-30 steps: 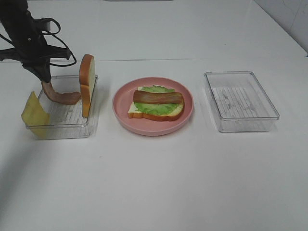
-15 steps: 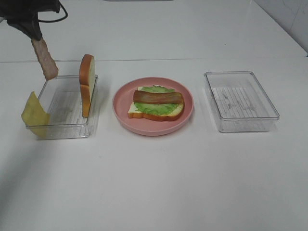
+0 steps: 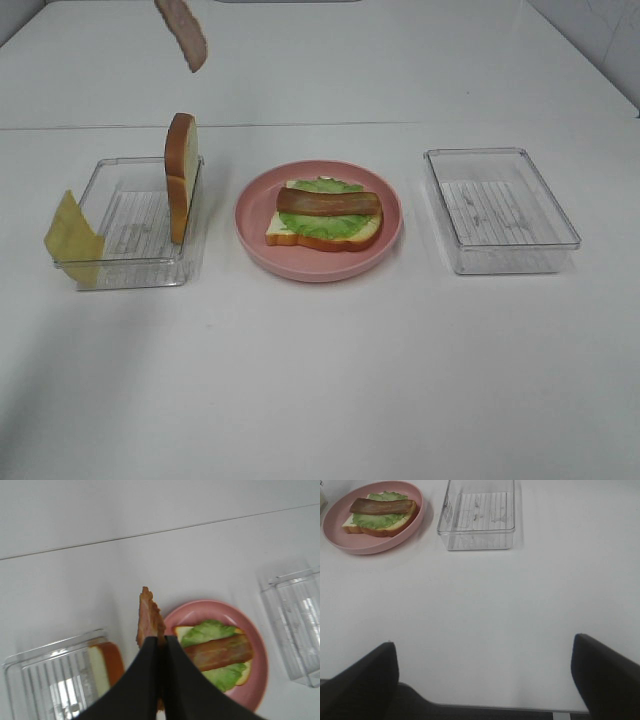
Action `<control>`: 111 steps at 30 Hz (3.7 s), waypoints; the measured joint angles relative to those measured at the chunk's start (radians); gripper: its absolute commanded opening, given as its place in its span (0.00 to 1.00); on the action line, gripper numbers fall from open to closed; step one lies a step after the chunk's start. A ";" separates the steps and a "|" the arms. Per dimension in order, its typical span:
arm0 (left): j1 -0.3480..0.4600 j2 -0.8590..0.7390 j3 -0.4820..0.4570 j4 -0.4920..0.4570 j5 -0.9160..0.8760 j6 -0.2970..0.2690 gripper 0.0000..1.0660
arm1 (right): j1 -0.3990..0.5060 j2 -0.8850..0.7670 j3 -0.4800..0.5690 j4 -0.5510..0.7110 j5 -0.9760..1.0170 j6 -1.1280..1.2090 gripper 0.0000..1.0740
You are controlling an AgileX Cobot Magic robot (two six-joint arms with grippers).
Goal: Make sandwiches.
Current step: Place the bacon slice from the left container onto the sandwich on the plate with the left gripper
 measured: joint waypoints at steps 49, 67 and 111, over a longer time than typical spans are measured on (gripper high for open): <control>-0.242 0.314 -0.013 -0.439 -0.104 0.158 0.00 | 0.000 0.000 0.000 0.000 0.000 0.000 0.83; -0.220 0.383 -0.013 -0.234 -0.056 0.130 0.00 | 0.000 0.000 0.000 0.000 0.000 0.000 0.83; -0.218 0.385 -0.044 0.041 -0.025 0.001 0.82 | 0.000 0.000 0.000 0.000 0.000 0.000 0.83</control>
